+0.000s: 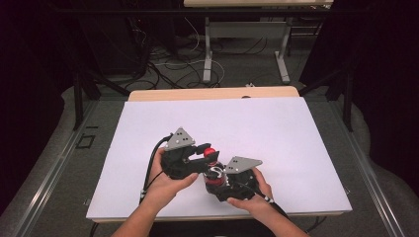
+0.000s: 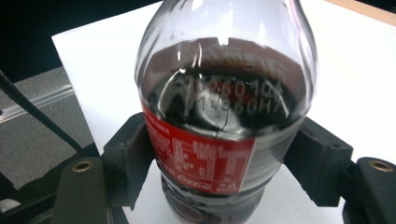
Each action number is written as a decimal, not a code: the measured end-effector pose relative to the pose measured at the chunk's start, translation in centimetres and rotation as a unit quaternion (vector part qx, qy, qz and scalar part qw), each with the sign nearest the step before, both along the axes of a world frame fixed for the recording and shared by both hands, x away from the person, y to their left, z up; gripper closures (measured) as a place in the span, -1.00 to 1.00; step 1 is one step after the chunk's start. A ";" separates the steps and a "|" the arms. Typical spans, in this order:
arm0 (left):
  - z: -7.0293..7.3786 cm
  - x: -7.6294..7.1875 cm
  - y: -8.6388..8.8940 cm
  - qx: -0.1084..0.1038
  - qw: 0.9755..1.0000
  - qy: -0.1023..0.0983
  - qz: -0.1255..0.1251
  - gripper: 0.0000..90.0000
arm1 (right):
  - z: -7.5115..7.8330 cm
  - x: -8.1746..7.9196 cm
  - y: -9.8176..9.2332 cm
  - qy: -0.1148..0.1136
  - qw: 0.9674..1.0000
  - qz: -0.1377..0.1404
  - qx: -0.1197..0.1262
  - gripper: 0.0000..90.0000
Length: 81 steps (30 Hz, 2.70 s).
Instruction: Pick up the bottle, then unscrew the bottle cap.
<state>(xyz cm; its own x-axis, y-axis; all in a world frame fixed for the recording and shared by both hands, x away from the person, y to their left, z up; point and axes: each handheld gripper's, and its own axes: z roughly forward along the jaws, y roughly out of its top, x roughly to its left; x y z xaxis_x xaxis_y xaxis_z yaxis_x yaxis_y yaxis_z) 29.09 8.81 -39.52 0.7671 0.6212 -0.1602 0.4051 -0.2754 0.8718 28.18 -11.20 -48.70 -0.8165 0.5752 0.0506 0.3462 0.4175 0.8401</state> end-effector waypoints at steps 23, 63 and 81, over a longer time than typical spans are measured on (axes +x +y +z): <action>-2.4 2.6 5.8 -0.002 0.994 0.008 0.108 0.36 | -0.6 7.5 -1.2 -0.010 0.996 -0.087 -0.006 -0.36; -5.9 4.9 7.7 0.011 0.989 0.040 0.143 0.36 | -4.2 16.6 1.4 -0.011 0.988 -0.151 -0.013 -0.38; -12.5 5.4 0.4 0.031 0.997 0.062 0.019 0.35 | -3.9 15.7 0.5 -0.010 0.989 -0.150 0.011 -0.66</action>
